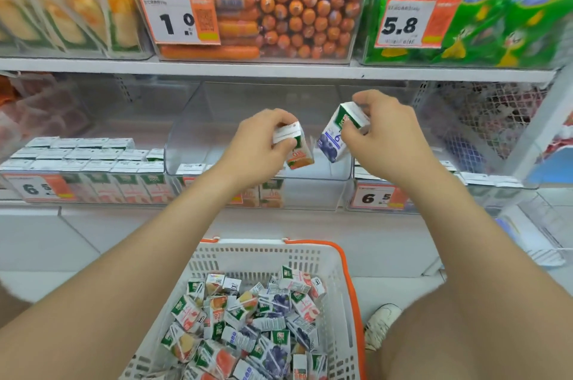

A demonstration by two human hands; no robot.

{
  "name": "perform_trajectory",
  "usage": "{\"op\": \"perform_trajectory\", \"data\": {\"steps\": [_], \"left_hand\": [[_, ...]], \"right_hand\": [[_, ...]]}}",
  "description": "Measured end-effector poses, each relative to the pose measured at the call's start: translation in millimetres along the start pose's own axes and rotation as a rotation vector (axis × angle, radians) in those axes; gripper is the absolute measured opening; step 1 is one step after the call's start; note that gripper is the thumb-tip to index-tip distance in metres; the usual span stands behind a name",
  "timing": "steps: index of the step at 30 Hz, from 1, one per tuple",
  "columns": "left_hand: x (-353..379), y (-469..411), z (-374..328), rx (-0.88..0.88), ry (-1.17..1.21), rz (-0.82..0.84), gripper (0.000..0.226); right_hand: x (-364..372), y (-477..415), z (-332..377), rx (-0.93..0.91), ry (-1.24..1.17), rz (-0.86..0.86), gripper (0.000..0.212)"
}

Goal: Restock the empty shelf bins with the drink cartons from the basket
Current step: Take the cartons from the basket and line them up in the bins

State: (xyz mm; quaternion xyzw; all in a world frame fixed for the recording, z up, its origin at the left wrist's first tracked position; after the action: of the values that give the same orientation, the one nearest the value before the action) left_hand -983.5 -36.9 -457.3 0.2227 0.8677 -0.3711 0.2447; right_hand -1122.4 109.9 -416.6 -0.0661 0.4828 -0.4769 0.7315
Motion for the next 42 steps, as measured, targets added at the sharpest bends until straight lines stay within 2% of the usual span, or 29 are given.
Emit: {"op": "perform_trajectory", "data": {"steps": [5, 8, 10, 13, 16, 18, 21, 24, 27, 30, 32, 35, 38, 42], "left_hand": [[63, 13, 14, 0.043, -0.253, 0.416, 0.032], [79, 19, 19, 0.015, -0.313, 0.554, 0.043], [81, 21, 19, 0.004, -0.312, 0.581, 0.046], [76, 18, 10, 0.039, -0.292, 0.479, 0.042], [58, 10, -35, 0.057, 0.018, 0.218, 0.037], [59, 8, -62, -0.004, 0.250, 0.176, 0.025], [75, 5, -88, -0.028, 0.350, 0.186, 0.015], [98, 4, -113, 0.068, 0.273, 0.204, 0.016], [115, 7, -137, 0.238, 0.122, 0.134, 0.022], [140, 18, -146, 0.317, 0.031, 0.167, 0.031], [159, 27, -146, 0.370, -0.043, 0.204, 0.033], [182, 38, -137, 0.423, -0.164, 0.246, 0.034], [195, 46, -123, 0.389, -0.185, 0.289, 0.033], [198, 48, -118, 0.396, -0.197, 0.274, 0.033]], "right_hand": [[15, 2, -8, -0.049, 0.031, 0.093, 0.047], [21, 7, -10, -0.081, 0.016, 0.152, 0.046], [24, 11, -12, -0.083, 0.014, 0.195, 0.045], [19, 12, -15, -0.055, 0.000, 0.201, 0.043], [6, 8, -28, 0.048, -0.058, 0.193, 0.044], [-4, 5, -40, 0.136, -0.154, 0.185, 0.044], [-26, 3, -62, 0.229, -0.297, 0.175, 0.037], [-48, 3, -86, 0.243, -0.329, 0.182, 0.015], [-78, -5, -126, 0.276, -0.316, 0.033, 0.014], [-112, -13, -163, 0.164, 0.015, -0.171, 0.024], [-119, -17, -185, 0.140, 0.190, -0.191, 0.029], [-103, -22, -216, 0.106, 0.366, -0.089, 0.039], [-74, -21, -229, 0.011, 0.468, 0.079, 0.050], [-41, -15, -237, 0.003, 0.494, 0.258, 0.040]]}}
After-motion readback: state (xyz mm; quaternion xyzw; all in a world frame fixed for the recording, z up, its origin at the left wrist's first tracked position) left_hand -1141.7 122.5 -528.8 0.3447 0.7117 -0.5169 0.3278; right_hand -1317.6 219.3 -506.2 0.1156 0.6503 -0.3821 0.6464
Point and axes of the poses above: each hand's wrist, its own y-axis away from the middle knuckle, its own x-axis out of the palm, z = x × y, the point moved 10 cm from there along -y, towards the middle knuckle, and after that the axes turned 14 degrees about -z, right-handed, at the moved point
